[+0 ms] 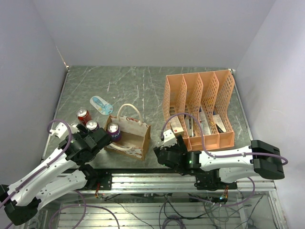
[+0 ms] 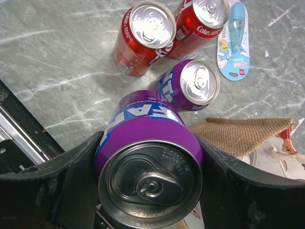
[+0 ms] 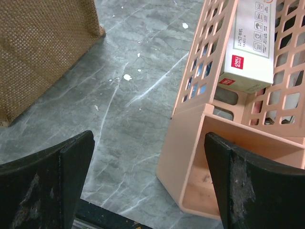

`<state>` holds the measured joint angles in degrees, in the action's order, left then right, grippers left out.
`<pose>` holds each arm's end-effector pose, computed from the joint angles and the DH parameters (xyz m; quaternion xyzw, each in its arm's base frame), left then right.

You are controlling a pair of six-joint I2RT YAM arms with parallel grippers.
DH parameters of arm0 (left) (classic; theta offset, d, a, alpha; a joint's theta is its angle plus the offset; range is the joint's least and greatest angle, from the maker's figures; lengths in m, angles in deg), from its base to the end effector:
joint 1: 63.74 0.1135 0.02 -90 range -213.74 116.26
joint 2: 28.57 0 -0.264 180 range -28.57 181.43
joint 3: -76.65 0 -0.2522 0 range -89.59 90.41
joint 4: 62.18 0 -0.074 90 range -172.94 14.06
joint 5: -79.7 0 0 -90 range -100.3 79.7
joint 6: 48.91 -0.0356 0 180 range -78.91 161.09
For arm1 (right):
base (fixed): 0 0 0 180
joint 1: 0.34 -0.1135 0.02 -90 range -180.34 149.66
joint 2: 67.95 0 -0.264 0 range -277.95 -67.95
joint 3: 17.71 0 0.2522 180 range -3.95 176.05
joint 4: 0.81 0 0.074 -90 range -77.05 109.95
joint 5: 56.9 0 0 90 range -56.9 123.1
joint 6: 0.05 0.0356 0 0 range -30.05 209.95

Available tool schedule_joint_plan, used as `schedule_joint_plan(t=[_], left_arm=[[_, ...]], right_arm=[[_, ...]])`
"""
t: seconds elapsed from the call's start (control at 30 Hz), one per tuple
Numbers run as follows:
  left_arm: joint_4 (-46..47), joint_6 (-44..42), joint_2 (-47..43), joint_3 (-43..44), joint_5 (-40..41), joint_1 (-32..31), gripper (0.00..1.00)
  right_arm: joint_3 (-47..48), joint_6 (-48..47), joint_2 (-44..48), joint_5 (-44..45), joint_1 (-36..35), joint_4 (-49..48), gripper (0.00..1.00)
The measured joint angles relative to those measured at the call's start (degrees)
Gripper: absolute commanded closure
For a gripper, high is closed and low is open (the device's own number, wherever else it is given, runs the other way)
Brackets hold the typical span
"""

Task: Take the beverage out of the canvas bag

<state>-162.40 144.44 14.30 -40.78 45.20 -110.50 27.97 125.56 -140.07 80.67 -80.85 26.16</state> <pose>0.0758 -0.0378 0.2852 -0.4519 0.7583 0.0490 0.4672 0.0627 0.2158 0.1738 -0.2148 0.8513 0.0412 0.4769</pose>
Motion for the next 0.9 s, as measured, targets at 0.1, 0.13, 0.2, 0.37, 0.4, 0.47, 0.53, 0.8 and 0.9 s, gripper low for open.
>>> schedule_joint_plan(t=[0.1,0.13,0.2,0.37,0.4,0.47,0.53,0.8,0.9], left_arm=[[-0.04,2.29,-0.94,-1.75,-0.55,0.0,0.93],[-0.04,2.86,-1.03,-2.16,-0.61,0.0,0.93],[-0.04,4.07,-0.85,-3.06,-0.81,0.0,0.93],[0.0,6.4,1.77,-4.39,-1.01,0.0,0.93],[0.02,6.88,2.51,-4.7,-1.11,0.0,0.93],[0.13,7.8,3.91,-5.46,-1.33,0.0,0.92],[0.31,8.57,5.09,-6.4,-1.64,0.0,0.92],[3.78,8.96,6.88,-9.27,-2.73,0.0,0.93],[5.09,8.83,7.54,-10.08,-2.84,0.0,0.93]], right_arm=[[0.0,0.09,0.42,0.0,0.0,0.02,0.0],[0.0,0.13,0.55,0.0,-0.04,0.02,0.0],[0.0,0.15,0.68,0.0,-0.15,0.02,0.0],[0.0,0.2,0.72,0.0,-0.22,0.04,0.0],[0.0,0.22,0.72,0.02,-0.22,0.04,0.0],[0.0,0.22,0.72,0.0,-0.24,0.07,0.0],[0.0,0.15,0.76,-0.02,-0.24,0.02,0.0],[-0.22,-0.09,2.34,-0.2,-0.44,-0.09,0.0],[-0.22,-0.07,2.32,-0.2,-0.52,-0.04,0.0]])
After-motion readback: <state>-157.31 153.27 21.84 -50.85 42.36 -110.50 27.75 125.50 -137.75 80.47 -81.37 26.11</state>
